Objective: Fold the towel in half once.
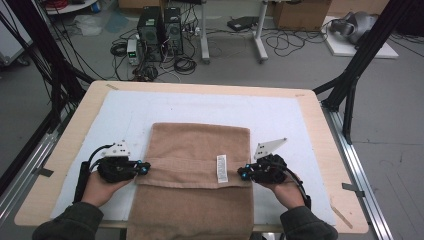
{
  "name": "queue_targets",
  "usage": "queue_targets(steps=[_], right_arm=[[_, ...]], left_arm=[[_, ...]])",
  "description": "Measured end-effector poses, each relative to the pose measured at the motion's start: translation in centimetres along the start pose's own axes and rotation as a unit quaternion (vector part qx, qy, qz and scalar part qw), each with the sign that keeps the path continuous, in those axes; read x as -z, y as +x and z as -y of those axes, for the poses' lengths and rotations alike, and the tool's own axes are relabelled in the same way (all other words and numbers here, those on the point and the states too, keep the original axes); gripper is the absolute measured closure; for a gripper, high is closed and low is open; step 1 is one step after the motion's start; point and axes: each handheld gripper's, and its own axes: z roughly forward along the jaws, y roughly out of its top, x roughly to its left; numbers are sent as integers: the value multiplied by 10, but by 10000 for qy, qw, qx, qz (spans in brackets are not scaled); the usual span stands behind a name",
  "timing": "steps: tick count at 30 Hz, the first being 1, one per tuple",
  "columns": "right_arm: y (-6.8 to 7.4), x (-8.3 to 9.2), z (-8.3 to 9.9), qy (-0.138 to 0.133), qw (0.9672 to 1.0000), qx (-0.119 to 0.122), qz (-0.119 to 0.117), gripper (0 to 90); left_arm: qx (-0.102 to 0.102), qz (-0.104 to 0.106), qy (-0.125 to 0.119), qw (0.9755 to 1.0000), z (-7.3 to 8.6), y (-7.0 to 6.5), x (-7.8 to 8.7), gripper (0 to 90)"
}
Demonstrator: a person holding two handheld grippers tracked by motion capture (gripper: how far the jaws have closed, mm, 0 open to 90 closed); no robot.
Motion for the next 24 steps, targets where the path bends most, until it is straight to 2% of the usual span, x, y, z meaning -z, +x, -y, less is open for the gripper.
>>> queue_targets(steps=[5, 7, 10, 11, 12, 14, 15, 16, 18, 19, 21, 22, 23, 24], right_arm=[[23, 7, 8, 3, 9998, 103, -158, 857], [33, 9, 14, -13, 9996, 125, -241, 857], [50, 13, 20, 17, 9991, 208, -376, 846], [53, 15, 22, -9, 9987, 248, -452, 805], [54, 17, 22, -67, 9986, 224, -465, 714], [48, 20, 21, -174, 9990, 132, -398, 662], [43, 22, 19, -233, 9993, 90, -266, 615], [37, 22, 16, -249, 9997, 74, -46, 594], [18, 20, 11, -196, 9995, -34, 238, 561], [8, 18, 9, -170, 9988, -103, 450, 541], [-15, 12, 4, -142, 9975, -319, 608, 507], [-26, 9, 1, -96, 9962, -389, 777, 488], [-36, 6, 0, -112, 9951, -494, 847, 488], [-46, 2, -2, -124, 9940, -549, 935, 480]], left_arm=[[-30, 143, 63, 9999, 16, -16, 12, 859], [17, 226, 77, 9997, 25, -24, 17, 860], [-66, 352, 62, 9993, 32, -38, 26, 859], [-92, 364, 18, 9993, 32, -41, 28, 852], [-107, 358, -30, 9993, 31, -40, 29, 823], [-42, 194, -102, 9998, 24, -36, 29, 685], [-44, 53, -129, 9999, 20, -32, 27, 641], [-54, -44, -166, 9998, 15, -27, 24, 623], [-98, -250, -215, 9994, 7, -16, 17, 593], [-36, -384, -249, 9989, 3, -9, 12, 591], [61, -649, -224, 9976, -3, 5, 1, 573], [200, -723, -163, 9971, -5, 13, -5, 570], [342, -750, -183, 9964, -6, 19, -11, 562], [330, -899, -161, 9953, -7, 25, -17, 561]])
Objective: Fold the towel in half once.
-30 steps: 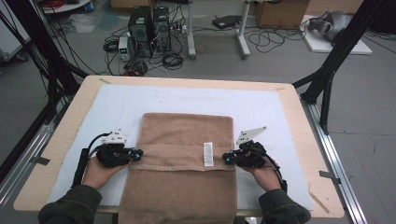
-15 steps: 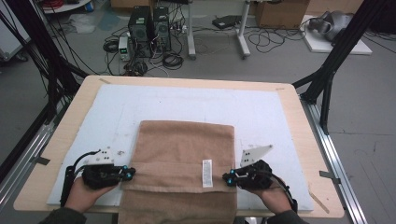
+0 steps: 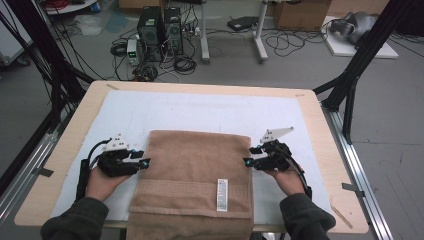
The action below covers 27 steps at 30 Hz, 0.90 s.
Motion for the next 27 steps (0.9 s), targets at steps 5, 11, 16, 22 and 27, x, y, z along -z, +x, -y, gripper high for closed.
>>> queue_targets(steps=[5, 11, 16, 22, 27], right_arm=[[-32, -24, 0, 156, 9987, -375, 315, 448], [-38, -43, 2, 253, 9983, -437, 296, 486], [-32, -46, -3, 327, 9994, 7, -55, 810], [-37, -43, -18, 419, 9988, 117, 219, 840], [-52, -30, -56, 185, 9980, 203, 574, 841]], left_arm=[[394, -267, 190, 9987, 3, 22, -26, 532], [626, -150, 19, 9979, 4, 26, -36, 505], [706, -173, 163, 9972, -3, 23, -41, 772], [589, -500, 173, 9969, -21, 27, -44, 859], [664, -819, -384, 9937, -54, 38, -38, 860]])
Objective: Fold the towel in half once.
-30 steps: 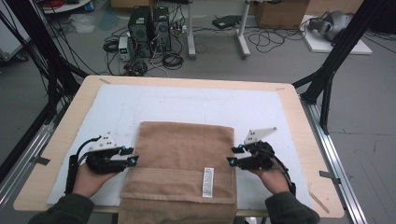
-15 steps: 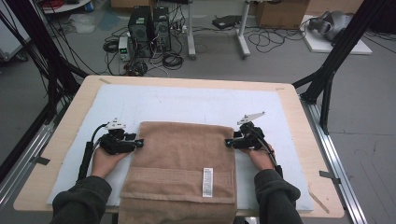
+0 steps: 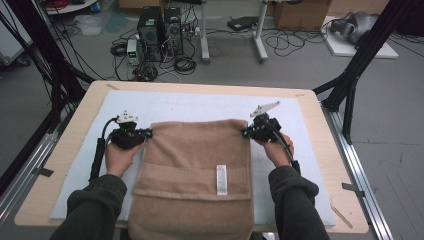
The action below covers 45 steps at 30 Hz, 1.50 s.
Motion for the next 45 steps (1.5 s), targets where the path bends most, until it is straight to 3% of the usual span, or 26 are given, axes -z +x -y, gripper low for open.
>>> queue_targets(steps=[4, 6, 7, 8, 9, 10, 12, 16, 20, 23, 26, 29, 32, 36, 40, 45], right_arm=[[-20, 18, -38, -347, 9989, 55, 324, 841], [-32, 29, -58, -471, 9976, 82, 494, 836], [-38, 34, -66, -551, 9967, 45, 589, 800], [-43, 36, -73, -608, 9960, 37, 655, 695], [-49, 37, -74, -725, 9943, -76, 781, 551], [-53, 36, -73, -746, 9944, -285, 690, 510], [-58, 28, -63, -516, 9957, -623, 460, 454], [-47, 15, -36, -106, 9976, -611, 291, 448], [-28, 13, -14, 8, 9980, -622, 113, 425], [-11, 12, -1, -24, 9985, -545, -10, 452], [7, 10, 12, -129, 9984, -479, -275, 488], [24, 4, 28, -243, 9979, -254, -544, 557], [34, -4, 42, -94, 9981, -161, -589, 579], [37, -13, 51, 27, 9982, -138, -583, 622], [40, -15, 51, 43, 9983, 30, -581, 716], [38, -16, 50, 47, 9978, -39, -663, 840]], left_arm=[[-57, -178, -488, 9986, -49, 10, 5, 860], [-138, -247, -616, 9977, -70, 12, 5, 859], [-349, -460, -636, 9963, -79, 11, 3, 852], [-639, -850, -469, 9932, -84, 10, -2, 821], [-568, -821, -341, 9944, -84, 12, -6, 691], [-429, -680, -135, 9967, -81, 15, -9, 599], [-427, -527, 33, 9977, -68, 18, -12, 565], [-230, -92, 69, 9997, -37, 23, -7, 558], [-135, 220, 86, 9996, -10, 20, 0, 518], [-186, 390, 134, 9990, 5, 14, 6, 510], [-393, 450, 250, 9979, 17, 4, 12, 511], [-578, 556, 363, 9961, 34, -4, 15, 569], [-544, 689, 432, 9952, 47, -8, 15, 575], [-626, 788, 522, 9936, 54, -11, 12, 594], [-728, 768, 486, 9932, 56, -12, 8, 729], [-627, 786, 443, 9939, 54, -11, 8, 849]])
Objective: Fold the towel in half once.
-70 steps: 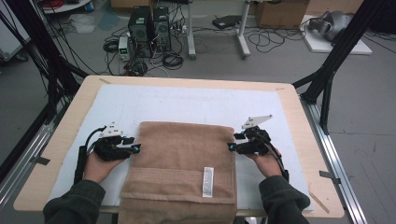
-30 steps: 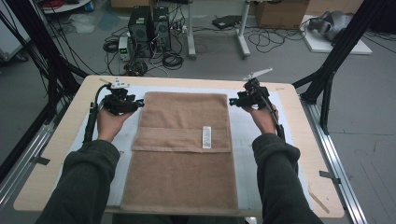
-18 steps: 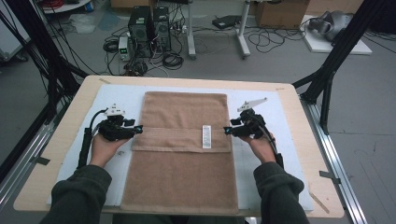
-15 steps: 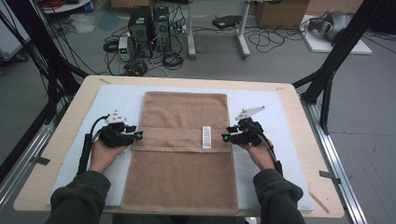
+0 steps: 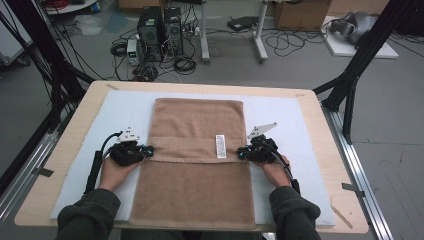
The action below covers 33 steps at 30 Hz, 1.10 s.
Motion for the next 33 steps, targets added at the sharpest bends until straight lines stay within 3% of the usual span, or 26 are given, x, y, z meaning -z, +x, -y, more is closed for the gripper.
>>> queue_targets(steps=[3, 8, 17, 21, 23, 33], right_arm=[[3, 3, -3, 13, 9999, 64, 96, 852], [0, 13, -3, -236, 9997, -27, 10, 853], [9, 34, -4, -424, 9989, 92, -150, 850], [16, 44, -3, -483, 9985, 159, -220, 850], [22, 49, -2, -522, 9980, 207, -276, 849], [51, 63, 18, -549, 9960, 339, -622, 845]], left_arm=[[45, -9, -115, 9999, -2, 0, 4, 861], [104, 65, -241, 9996, -6, -1, 11, 861], [7, 271, -336, 9991, -11, -8, 32, 859], [-163, 291, -324, 9989, -11, -17, 42, 859], [-238, 307, -303, 9988, -9, -20, 47, 859], [-210, 474, -365, 9980, 16, -44, 71, 859]])
